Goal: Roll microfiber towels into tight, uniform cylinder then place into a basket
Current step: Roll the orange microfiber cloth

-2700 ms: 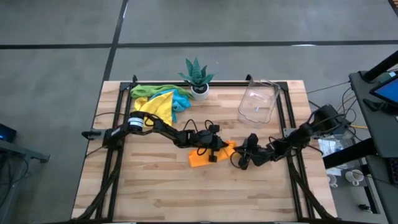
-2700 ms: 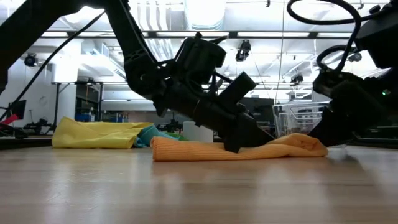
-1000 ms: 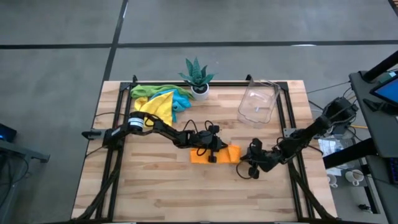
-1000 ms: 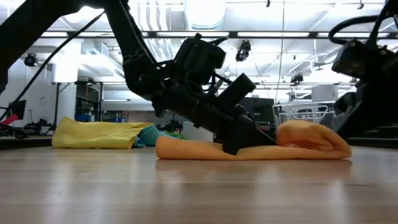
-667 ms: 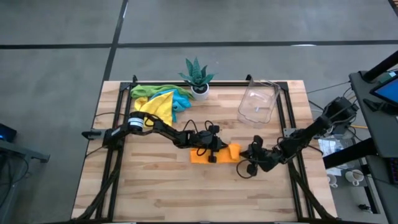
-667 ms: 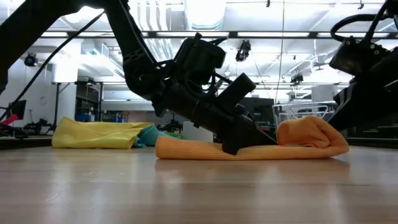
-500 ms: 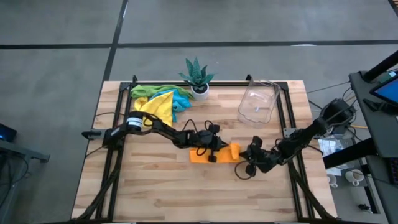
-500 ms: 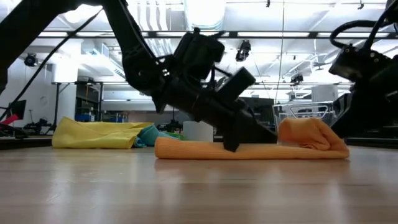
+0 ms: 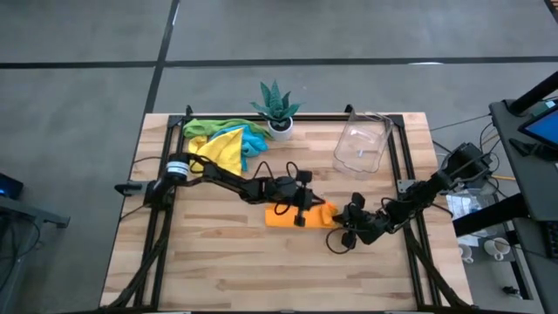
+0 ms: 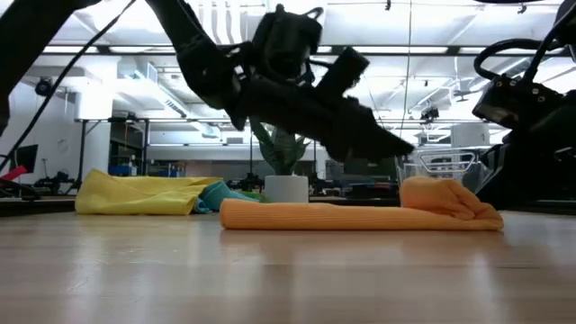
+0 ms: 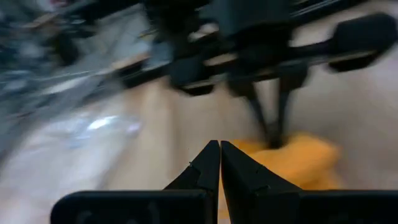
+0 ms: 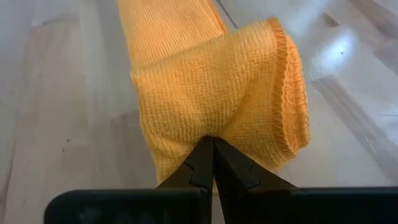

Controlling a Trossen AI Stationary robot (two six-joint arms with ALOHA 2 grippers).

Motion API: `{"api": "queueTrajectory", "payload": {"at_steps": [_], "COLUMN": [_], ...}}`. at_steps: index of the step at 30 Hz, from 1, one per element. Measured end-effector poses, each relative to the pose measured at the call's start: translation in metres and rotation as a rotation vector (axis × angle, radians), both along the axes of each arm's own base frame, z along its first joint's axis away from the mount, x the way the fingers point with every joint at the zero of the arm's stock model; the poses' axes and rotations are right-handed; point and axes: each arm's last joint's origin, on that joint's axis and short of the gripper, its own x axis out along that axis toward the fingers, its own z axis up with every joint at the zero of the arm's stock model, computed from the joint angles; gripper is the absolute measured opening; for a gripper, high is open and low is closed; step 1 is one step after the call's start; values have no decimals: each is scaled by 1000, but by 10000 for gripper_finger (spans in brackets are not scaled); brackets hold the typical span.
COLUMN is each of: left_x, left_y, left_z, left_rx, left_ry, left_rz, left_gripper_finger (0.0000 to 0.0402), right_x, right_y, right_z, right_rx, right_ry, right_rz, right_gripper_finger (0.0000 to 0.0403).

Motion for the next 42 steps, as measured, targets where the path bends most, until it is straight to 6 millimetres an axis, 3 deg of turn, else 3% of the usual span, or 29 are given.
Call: {"api": "queueTrajectory", "payload": {"at_steps": [8, 21, 34, 42], "left_x": [16, 7, 7, 7], "left_y": [-10, -10, -9, -9], "left_z": [-21, -42, -48, -48], "left_rx": [-12, -28, -27, -27], "left_ry": [23, 175, 181, 176], "left_rz": [-56, -31, -28, -28], "left_gripper_finger": [0, 0, 0, 0], "right_x": [1, 1, 2, 6], "right_y": [0, 0, -4, -12], "right_z": [0, 1, 19, 5], "right_rx": [6, 6, -73, -92], "right_ry": [-7, -9, -105, -46], "right_rz": [1, 1, -21, -80], "right_gripper_finger": [8, 8, 8, 8]}}
